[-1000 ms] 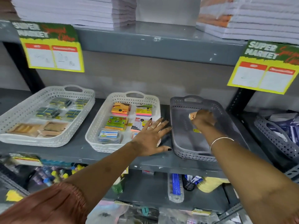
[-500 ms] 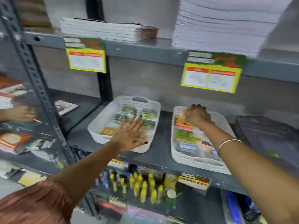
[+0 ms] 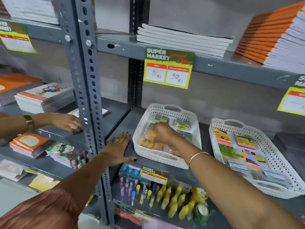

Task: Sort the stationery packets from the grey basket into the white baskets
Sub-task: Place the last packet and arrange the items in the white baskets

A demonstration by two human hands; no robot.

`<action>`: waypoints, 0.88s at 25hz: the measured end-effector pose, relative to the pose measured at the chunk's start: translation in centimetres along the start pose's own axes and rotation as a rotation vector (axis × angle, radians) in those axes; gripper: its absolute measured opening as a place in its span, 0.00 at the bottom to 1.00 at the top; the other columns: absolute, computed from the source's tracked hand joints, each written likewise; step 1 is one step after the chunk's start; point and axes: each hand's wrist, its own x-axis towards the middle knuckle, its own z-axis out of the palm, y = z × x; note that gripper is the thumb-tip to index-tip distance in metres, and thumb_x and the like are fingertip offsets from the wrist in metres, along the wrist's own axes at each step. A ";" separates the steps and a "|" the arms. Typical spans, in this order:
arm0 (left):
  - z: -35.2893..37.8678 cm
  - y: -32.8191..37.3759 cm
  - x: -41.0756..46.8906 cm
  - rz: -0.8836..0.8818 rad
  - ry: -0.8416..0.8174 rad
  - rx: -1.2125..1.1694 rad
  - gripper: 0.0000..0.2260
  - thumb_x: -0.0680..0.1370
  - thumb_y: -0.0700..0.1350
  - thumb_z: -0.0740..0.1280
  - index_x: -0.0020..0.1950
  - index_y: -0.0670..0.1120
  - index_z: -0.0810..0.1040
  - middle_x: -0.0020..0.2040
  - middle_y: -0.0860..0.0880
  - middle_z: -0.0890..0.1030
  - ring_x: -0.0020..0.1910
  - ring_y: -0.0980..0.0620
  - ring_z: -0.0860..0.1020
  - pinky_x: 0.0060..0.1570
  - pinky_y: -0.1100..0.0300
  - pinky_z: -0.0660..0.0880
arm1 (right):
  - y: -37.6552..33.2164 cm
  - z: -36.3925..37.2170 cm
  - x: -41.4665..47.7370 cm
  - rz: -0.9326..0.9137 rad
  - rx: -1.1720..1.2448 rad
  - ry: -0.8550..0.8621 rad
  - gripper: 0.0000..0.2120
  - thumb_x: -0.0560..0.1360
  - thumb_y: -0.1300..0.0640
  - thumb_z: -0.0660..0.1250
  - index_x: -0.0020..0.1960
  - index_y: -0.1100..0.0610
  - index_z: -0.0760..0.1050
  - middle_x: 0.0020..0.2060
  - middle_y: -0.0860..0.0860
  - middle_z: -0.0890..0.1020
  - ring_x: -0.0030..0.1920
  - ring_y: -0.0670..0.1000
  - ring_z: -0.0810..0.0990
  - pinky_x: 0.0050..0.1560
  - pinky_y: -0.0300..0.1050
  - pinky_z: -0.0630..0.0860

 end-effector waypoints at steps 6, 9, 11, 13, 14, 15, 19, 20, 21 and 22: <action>2.7 -0.9 0.9 0.045 -0.033 -0.011 0.61 0.50 0.81 0.33 0.75 0.46 0.39 0.78 0.47 0.43 0.76 0.49 0.41 0.74 0.45 0.44 | -0.3 3.1 1.4 -0.016 -0.015 -0.089 0.24 0.67 0.60 0.70 0.63 0.61 0.73 0.59 0.60 0.77 0.61 0.60 0.74 0.60 0.50 0.75; 3.2 -0.8 0.8 0.036 -0.006 -0.011 0.59 0.53 0.81 0.35 0.75 0.46 0.39 0.78 0.47 0.42 0.76 0.49 0.41 0.74 0.45 0.41 | -0.3 3.1 1.6 -0.027 -0.013 -0.097 0.29 0.68 0.59 0.71 0.67 0.60 0.70 0.64 0.59 0.75 0.65 0.60 0.72 0.64 0.52 0.73; 3.4 -1.0 0.8 0.032 0.022 -0.019 0.58 0.54 0.81 0.35 0.75 0.46 0.40 0.78 0.46 0.43 0.76 0.48 0.41 0.73 0.44 0.40 | -0.5 3.0 1.7 -0.037 -0.020 -0.106 0.31 0.68 0.58 0.71 0.70 0.59 0.68 0.66 0.59 0.73 0.67 0.60 0.70 0.66 0.53 0.71; 3.4 -1.0 0.7 0.044 0.029 -0.023 0.58 0.53 0.80 0.32 0.75 0.46 0.41 0.78 0.46 0.44 0.76 0.48 0.42 0.73 0.45 0.41 | -0.6 3.0 1.6 -0.045 -0.021 -0.112 0.33 0.68 0.58 0.71 0.71 0.58 0.66 0.67 0.58 0.72 0.67 0.59 0.70 0.67 0.52 0.70; 3.4 -1.0 0.5 0.054 0.033 -0.041 0.57 0.55 0.80 0.33 0.75 0.46 0.41 0.78 0.46 0.45 0.76 0.48 0.43 0.73 0.45 0.41 | -0.5 2.9 1.6 -0.045 -0.015 -0.124 0.34 0.68 0.58 0.72 0.72 0.58 0.65 0.68 0.58 0.72 0.68 0.59 0.69 0.68 0.51 0.70; 3.3 -1.0 0.3 0.062 0.044 -0.093 0.55 0.58 0.80 0.37 0.76 0.46 0.43 0.78 0.46 0.47 0.76 0.48 0.45 0.74 0.46 0.43 | -0.5 2.7 1.5 -0.043 0.009 -0.137 0.35 0.68 0.58 0.72 0.73 0.58 0.64 0.69 0.58 0.71 0.69 0.58 0.69 0.68 0.50 0.70; 0.3 0.3 0.0 -0.027 0.358 -0.547 0.31 0.76 0.56 0.60 0.73 0.42 0.56 0.73 0.41 0.63 0.72 0.44 0.63 0.70 0.53 0.60 | 1.4 -0.4 0.6 0.053 0.186 -0.101 0.33 0.73 0.54 0.70 0.74 0.59 0.62 0.70 0.58 0.71 0.69 0.57 0.71 0.67 0.46 0.69; -0.7 0.8 0.5 -0.073 0.486 -0.613 0.25 0.78 0.48 0.61 0.71 0.41 0.59 0.71 0.40 0.67 0.69 0.43 0.66 0.67 0.54 0.62 | 2.3 -1.2 0.1 0.082 0.189 -0.083 0.30 0.74 0.54 0.69 0.73 0.59 0.64 0.68 0.58 0.73 0.67 0.57 0.73 0.63 0.44 0.70; -2.0 1.5 1.1 -0.099 0.586 -0.638 0.21 0.79 0.44 0.60 0.70 0.41 0.62 0.69 0.40 0.69 0.67 0.42 0.68 0.65 0.53 0.64 | 3.3 -1.9 -0.3 0.105 0.175 -0.085 0.28 0.74 0.54 0.68 0.71 0.59 0.67 0.65 0.58 0.75 0.65 0.58 0.75 0.60 0.44 0.71; -3.2 2.3 1.9 -0.100 0.613 -0.638 0.20 0.78 0.44 0.61 0.69 0.41 0.63 0.68 0.40 0.70 0.66 0.41 0.69 0.64 0.51 0.66 | 4.2 -2.3 -0.8 0.125 0.145 -0.123 0.27 0.74 0.55 0.69 0.70 0.59 0.68 0.64 0.58 0.76 0.64 0.58 0.75 0.60 0.45 0.72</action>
